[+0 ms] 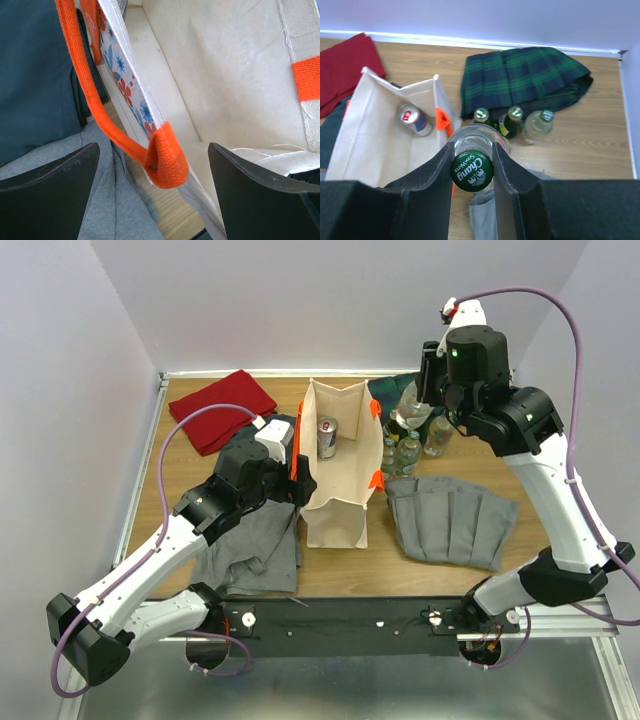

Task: Take the beverage out of the canvas bag
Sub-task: Place the drink at the center of the board.

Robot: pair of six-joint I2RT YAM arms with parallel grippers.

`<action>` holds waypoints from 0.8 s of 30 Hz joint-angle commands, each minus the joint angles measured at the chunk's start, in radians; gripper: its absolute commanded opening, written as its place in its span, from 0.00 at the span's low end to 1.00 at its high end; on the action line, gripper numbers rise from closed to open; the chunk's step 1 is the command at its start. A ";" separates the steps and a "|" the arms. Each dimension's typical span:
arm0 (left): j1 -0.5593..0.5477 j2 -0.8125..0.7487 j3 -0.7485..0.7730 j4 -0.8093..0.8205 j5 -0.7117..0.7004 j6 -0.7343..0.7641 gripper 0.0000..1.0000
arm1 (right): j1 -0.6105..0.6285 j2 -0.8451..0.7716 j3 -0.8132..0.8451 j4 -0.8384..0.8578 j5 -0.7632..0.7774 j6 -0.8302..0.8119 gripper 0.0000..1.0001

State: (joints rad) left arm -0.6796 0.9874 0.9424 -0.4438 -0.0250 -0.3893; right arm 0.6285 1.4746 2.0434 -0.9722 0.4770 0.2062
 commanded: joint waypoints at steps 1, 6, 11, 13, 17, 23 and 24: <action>0.006 0.002 0.035 0.001 -0.006 0.003 0.99 | 0.002 -0.057 0.005 0.107 0.143 -0.008 0.01; 0.006 0.002 0.036 0.005 -0.004 -0.002 0.99 | -0.003 -0.062 -0.017 0.090 0.230 -0.010 0.01; 0.006 0.007 0.041 0.001 -0.003 0.000 0.99 | -0.048 -0.079 -0.080 0.092 0.218 0.013 0.01; 0.006 0.007 0.042 -0.001 -0.001 0.000 0.99 | -0.085 -0.091 -0.107 0.101 0.186 0.015 0.01; 0.006 0.005 0.042 -0.004 -0.003 0.000 0.99 | -0.254 -0.114 -0.182 0.125 0.029 0.024 0.01; 0.006 0.004 0.038 -0.003 -0.007 -0.003 0.99 | -0.325 -0.126 -0.272 0.164 -0.035 0.018 0.01; 0.006 0.005 0.038 -0.003 -0.006 -0.005 0.99 | -0.331 -0.126 -0.279 0.165 -0.040 0.019 0.01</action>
State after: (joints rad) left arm -0.6796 0.9920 0.9585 -0.4511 -0.0254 -0.3897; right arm 0.3176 1.4075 1.7805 -0.9585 0.5106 0.2161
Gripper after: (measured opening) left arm 0.990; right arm 0.403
